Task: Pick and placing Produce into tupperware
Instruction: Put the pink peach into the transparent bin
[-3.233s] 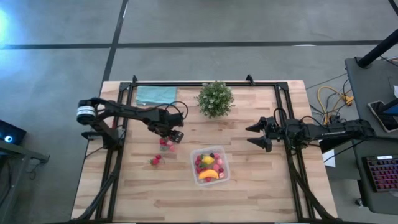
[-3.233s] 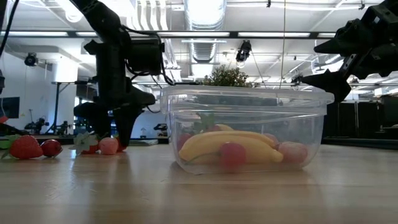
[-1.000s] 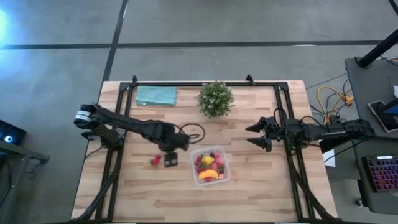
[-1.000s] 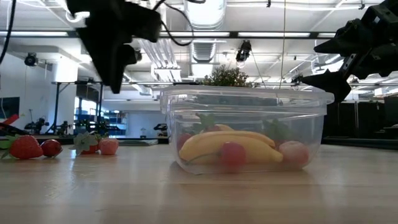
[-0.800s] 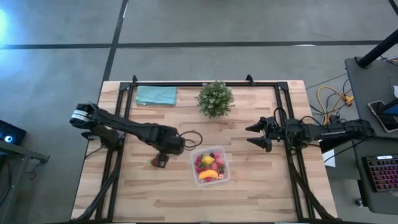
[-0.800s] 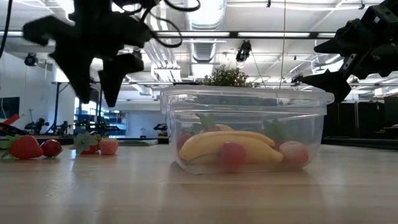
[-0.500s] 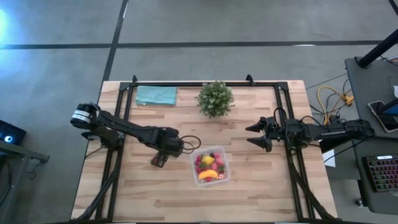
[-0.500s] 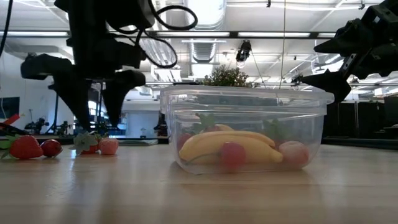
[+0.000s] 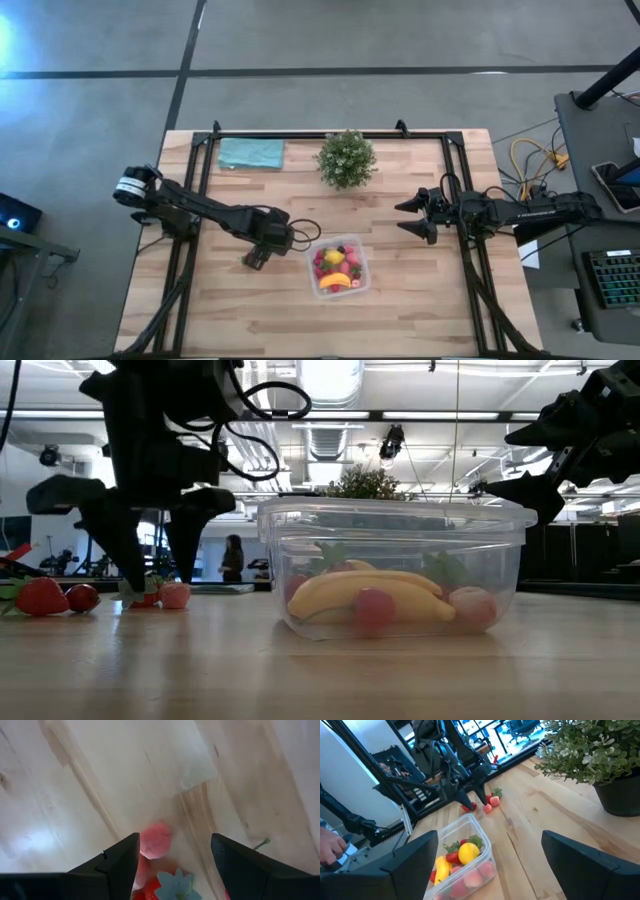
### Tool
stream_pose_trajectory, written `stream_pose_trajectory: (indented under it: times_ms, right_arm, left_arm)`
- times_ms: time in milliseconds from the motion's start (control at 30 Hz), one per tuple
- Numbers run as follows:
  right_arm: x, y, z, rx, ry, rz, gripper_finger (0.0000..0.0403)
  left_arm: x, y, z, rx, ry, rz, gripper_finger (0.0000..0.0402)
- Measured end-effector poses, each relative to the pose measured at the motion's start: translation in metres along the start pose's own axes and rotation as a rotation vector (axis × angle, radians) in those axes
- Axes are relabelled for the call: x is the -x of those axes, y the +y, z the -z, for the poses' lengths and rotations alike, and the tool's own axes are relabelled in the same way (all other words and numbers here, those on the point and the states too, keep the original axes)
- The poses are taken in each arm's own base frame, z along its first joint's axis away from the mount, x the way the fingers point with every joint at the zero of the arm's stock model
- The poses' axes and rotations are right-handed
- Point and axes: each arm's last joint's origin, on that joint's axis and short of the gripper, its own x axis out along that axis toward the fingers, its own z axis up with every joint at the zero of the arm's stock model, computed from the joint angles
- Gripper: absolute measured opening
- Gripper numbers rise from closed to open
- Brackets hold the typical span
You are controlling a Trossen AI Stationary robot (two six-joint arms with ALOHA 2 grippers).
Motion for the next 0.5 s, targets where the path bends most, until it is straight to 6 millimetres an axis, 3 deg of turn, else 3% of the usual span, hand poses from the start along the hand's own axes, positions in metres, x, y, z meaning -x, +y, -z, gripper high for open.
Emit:
stream_pose_trajectory:
  times_ms: [500]
  right_arm:
    - [0.0000, 0.0000, 0.0000, 0.000, 0.000, 0.000, 0.0350]
  left_arm:
    - [-0.0091, 0.0096, 0.0023, 0.023, -0.036, -0.057, 0.0231]
